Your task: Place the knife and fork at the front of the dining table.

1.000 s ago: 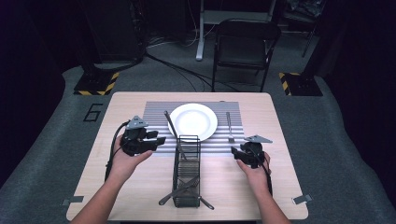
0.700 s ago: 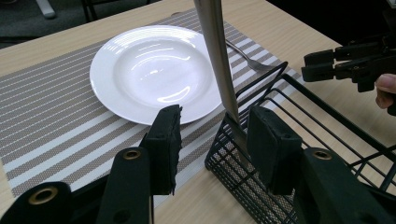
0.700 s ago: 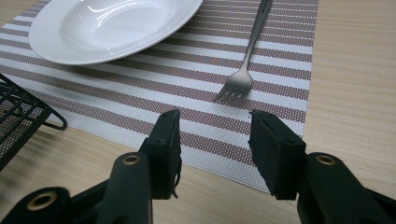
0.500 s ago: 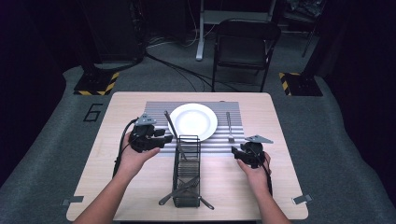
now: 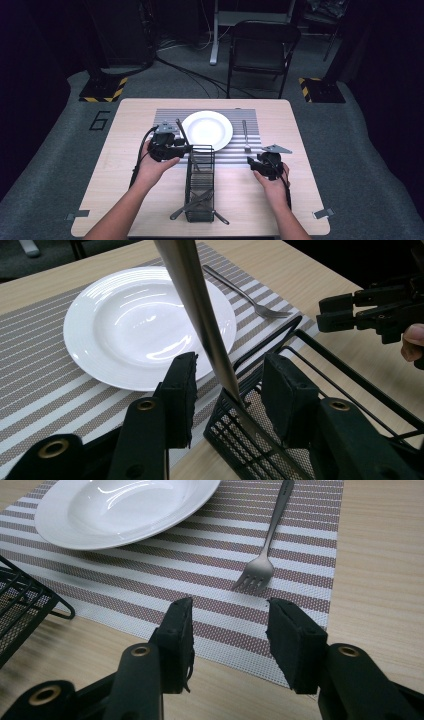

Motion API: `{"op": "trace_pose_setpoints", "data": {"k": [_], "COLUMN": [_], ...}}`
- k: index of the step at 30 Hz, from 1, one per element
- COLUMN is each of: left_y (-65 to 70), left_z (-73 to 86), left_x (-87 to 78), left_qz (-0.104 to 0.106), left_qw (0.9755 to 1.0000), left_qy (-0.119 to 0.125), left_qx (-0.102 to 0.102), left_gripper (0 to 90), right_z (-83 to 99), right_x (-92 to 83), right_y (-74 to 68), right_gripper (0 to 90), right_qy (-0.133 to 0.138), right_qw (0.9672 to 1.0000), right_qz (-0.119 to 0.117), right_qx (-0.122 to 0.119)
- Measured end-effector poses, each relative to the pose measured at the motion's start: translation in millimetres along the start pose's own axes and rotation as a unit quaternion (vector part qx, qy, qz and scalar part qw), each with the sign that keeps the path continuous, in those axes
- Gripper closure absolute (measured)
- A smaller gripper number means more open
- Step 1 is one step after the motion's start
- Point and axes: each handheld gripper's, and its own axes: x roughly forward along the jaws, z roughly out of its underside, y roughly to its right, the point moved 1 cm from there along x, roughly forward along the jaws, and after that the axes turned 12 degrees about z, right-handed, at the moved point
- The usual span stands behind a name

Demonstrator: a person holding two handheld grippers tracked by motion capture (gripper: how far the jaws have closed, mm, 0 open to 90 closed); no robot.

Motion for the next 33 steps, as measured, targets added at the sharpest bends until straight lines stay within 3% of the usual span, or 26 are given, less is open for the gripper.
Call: {"op": "trace_pose_setpoints", "data": {"k": [9,19,25,33], "left_y": [-1.6,-1.2,4.7,17.5], "left_z": [0.0,2.3,4.3,6.9], "left_x": [9.5,10.8,7.4,6.5], "left_qz": [-0.002,0.002,-0.012,-0.002], "left_qw": [1.0,0.9999,0.9998,0.9995], "left_qy": [0.001,0.013,0.009,0.018], "left_qx": [0.005,0.002,0.013,0.027], "left_gripper": [60.5,69.9,75.3,78.1], "right_z": [-0.5,-0.1,0.3,0.9], "right_x": [-0.9,0.5,1.4,2.2], "right_y": [-1.2,-0.5,0.3,0.5], "right_gripper": [52.9,52.9,52.9,52.9], "right_qy": [0.004,0.001,-0.001,-0.004], "right_qw": [1.0,1.0,1.0,1.0], "right_qz": [-0.002,-0.002,-0.005,-0.004], "right_qx": [-0.004,-0.002,0.003,0.004]}}
